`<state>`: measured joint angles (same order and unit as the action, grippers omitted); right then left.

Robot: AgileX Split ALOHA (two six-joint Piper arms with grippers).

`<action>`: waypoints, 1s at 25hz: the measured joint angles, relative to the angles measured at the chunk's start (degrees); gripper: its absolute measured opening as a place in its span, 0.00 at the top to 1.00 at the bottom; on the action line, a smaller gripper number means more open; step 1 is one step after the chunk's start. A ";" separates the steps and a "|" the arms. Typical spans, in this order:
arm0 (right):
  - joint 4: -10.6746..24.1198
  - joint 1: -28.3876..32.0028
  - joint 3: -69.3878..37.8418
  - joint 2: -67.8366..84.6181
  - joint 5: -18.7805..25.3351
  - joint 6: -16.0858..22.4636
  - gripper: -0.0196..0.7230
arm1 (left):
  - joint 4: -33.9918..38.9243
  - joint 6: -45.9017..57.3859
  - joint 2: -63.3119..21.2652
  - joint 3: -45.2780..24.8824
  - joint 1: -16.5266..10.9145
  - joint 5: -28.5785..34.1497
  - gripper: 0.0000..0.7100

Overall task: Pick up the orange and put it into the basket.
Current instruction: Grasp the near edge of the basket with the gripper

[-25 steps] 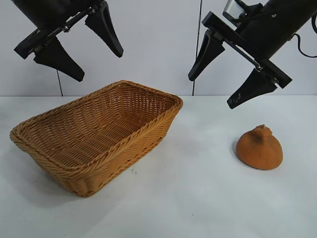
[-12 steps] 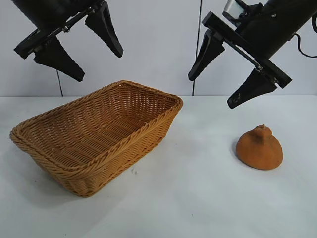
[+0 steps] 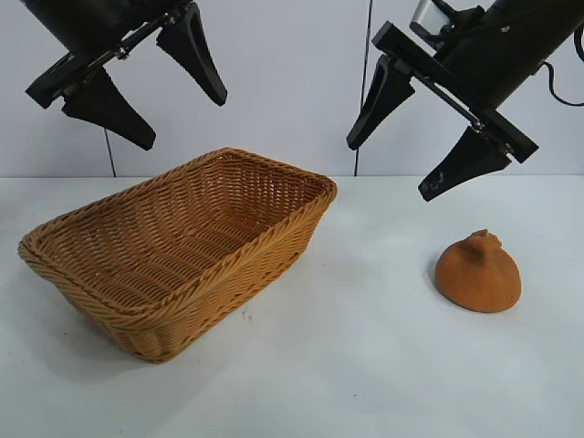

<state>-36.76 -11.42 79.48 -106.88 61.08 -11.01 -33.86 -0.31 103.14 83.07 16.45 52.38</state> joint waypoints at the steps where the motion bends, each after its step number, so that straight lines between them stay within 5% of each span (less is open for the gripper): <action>1: 0.00 0.00 0.00 0.00 0.00 0.00 0.18 | 0.00 0.00 0.00 0.00 0.00 -0.07 0.21; 12: 0.00 0.00 0.00 0.00 0.00 -0.58 0.18 | 1.03 0.00 -0.13 0.00 0.00 -1.04 0.21; 25: 0.00 0.00 0.00 0.00 0.05 -0.63 0.18 | 21.19 18.65 -10.76 -3.03 0.00 5.72 0.21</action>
<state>-36.76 -11.42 79.48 -106.88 61.13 -11.64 -12.67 18.34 92.38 80.04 16.45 58.10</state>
